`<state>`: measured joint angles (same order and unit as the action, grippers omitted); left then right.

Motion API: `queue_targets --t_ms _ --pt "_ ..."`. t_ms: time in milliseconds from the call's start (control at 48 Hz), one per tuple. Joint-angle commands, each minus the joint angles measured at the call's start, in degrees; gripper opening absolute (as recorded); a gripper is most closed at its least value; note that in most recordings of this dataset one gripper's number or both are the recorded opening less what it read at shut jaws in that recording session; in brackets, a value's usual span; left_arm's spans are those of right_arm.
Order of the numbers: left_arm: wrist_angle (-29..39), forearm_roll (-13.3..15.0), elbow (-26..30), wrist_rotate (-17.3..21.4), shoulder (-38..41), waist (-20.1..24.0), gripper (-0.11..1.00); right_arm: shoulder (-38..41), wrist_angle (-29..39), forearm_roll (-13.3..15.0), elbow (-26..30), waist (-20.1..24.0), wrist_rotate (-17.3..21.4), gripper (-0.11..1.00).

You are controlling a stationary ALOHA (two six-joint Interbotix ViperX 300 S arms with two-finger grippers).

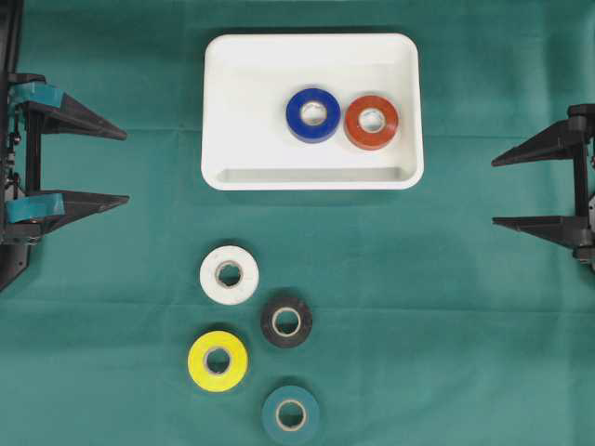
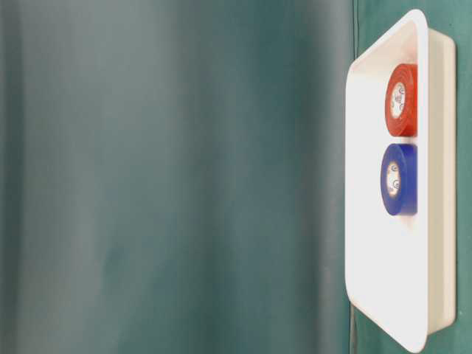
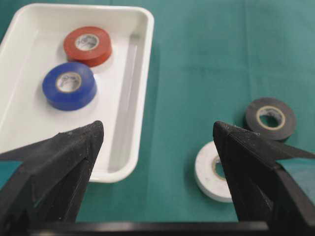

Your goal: Pick up the tape from a random location and place it into the white case.

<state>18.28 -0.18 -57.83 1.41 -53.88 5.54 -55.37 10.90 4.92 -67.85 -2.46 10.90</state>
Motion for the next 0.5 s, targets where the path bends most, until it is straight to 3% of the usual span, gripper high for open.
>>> queue_targets --t_ms 0,480 --pt "-0.2 0.1 0.6 0.0 0.4 0.2 0.94 0.5 -1.6 -0.3 0.4 0.0 0.1 0.84" --pt "-0.2 0.1 0.5 0.0 0.5 0.1 0.94 0.3 -1.0 -0.3 0.7 0.0 -0.1 0.84"
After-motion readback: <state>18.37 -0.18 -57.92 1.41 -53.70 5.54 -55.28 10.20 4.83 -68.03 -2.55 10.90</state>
